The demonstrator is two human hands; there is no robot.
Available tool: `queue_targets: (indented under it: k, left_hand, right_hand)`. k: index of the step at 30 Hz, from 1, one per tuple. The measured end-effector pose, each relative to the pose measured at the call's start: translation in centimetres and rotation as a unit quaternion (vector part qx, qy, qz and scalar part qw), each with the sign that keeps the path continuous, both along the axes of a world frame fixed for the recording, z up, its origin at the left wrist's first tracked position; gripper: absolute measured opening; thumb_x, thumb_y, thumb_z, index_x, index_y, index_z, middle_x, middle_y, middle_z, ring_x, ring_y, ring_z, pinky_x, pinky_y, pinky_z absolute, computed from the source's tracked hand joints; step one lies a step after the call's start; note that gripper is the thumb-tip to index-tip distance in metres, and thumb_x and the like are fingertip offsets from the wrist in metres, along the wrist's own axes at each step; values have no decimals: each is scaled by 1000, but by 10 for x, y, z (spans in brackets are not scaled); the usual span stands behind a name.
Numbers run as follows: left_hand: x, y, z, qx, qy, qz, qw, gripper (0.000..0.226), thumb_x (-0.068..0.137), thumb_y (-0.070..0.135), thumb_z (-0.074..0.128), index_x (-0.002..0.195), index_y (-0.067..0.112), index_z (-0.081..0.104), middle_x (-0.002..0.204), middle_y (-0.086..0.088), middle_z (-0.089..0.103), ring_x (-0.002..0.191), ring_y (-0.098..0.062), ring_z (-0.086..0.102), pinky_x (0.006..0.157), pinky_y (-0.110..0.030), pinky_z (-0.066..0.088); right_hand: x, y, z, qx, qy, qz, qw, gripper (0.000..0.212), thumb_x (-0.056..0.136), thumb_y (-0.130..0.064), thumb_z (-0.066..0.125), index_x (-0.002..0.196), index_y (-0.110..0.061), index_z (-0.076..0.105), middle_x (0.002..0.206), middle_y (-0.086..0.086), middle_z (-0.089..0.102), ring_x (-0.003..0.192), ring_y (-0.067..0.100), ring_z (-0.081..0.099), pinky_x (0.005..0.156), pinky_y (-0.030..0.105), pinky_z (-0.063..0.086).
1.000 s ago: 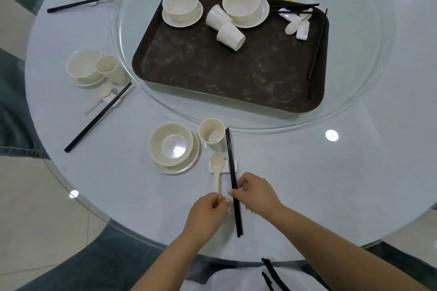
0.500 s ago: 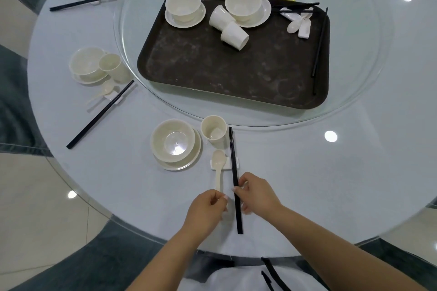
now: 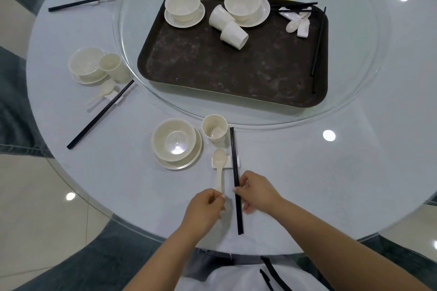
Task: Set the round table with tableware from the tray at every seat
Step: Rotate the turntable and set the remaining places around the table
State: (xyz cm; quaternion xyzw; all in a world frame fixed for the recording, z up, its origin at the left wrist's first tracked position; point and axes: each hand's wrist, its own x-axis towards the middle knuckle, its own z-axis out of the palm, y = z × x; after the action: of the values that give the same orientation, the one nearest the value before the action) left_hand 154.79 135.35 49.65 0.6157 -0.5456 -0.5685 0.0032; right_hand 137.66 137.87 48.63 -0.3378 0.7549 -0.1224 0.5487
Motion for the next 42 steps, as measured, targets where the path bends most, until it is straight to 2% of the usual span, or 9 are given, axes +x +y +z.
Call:
queue_targets:
  k: [12, 20, 26, 29, 31, 34, 37, 39, 42]
  left_hand:
    - [2, -1, 2, 0, 4, -1, 1000, 16, 95, 33, 56, 84, 28, 67, 75, 10, 70, 66, -4, 66, 69, -24, 57]
    - [2, -1, 3, 6, 2, 9, 1000, 17, 95, 34, 57, 83, 27, 67, 73, 11, 69, 66, -4, 66, 72, -28, 59]
    - [5, -2, 7, 5, 8, 15, 1000, 16, 95, 33, 56, 86, 25, 67, 76, 8, 70, 59, 0, 65, 61, -18, 54]
    - [6, -3, 9, -1, 12, 19, 1000, 16, 95, 32, 55, 87, 26, 68, 78, 8, 70, 62, -3, 65, 62, -18, 51]
    - [4, -3, 11, -5, 16, 24, 1000, 16, 96, 31, 54, 87, 26, 67, 78, 8, 70, 64, -4, 65, 62, -17, 49]
    - [0, -2, 15, -13, 23, 27, 999, 17, 96, 32, 54, 87, 27, 67, 78, 9, 70, 64, -4, 65, 62, -17, 47]
    - [-4, 0, 18, -22, 26, 26, 999, 17, 96, 30, 54, 86, 28, 67, 75, 11, 70, 62, -2, 64, 59, -13, 45]
    - [-7, 3, 20, -28, 31, 30, 999, 18, 96, 28, 53, 85, 28, 68, 72, 12, 70, 60, 1, 62, 54, -8, 42]
    - [-12, 4, 23, -30, 33, 33, 998, 19, 96, 28, 53, 84, 28, 68, 71, 14, 69, 58, 2, 61, 55, -10, 43]
  right_hand:
    - [-1, -1, -3, 4, -15, -10, 1000, 17, 91, -25, 63, 88, -14, 51, 69, 9, 68, 51, 24, 68, 51, 34, 58]
    - [-2, -1, -4, 4, -21, -12, 1000, 20, 90, -28, 63, 88, -14, 50, 70, 10, 69, 53, 26, 69, 56, 39, 61]
    - [-19, -6, 7, -17, 16, -37, 999, 28, 88, -40, 65, 87, -14, 52, 72, 7, 68, 53, 23, 68, 54, 33, 58]
    - [-42, -16, 14, -104, 162, 3, 981, 21, 91, -36, 61, 88, -17, 53, 83, 2, 66, 74, 26, 67, 65, 31, 49]
    - [-57, -22, 17, -187, 281, 38, 941, 15, 93, -28, 58, 99, -14, 58, 101, 5, 62, 91, 28, 60, 74, 34, 45]
    - [-74, -33, 17, -280, 386, 101, 873, 29, 91, -17, 60, 119, -7, 61, 121, 12, 59, 114, 34, 53, 91, 42, 43]
    - [-92, -42, 10, -198, 405, 196, 871, 55, 100, -23, 45, 151, -9, 29, 158, 9, 28, 147, 28, 21, 118, 41, 17]
    - [-107, -43, 3, -129, 412, 235, 871, 62, 103, -32, 32, 156, -15, 5, 164, 1, 2, 151, 19, 0, 120, 39, 3]
    - [-121, -38, -2, -108, 419, 262, 863, 64, 103, -40, 27, 156, -19, -5, 163, -3, -10, 150, 14, -10, 120, 41, -1]
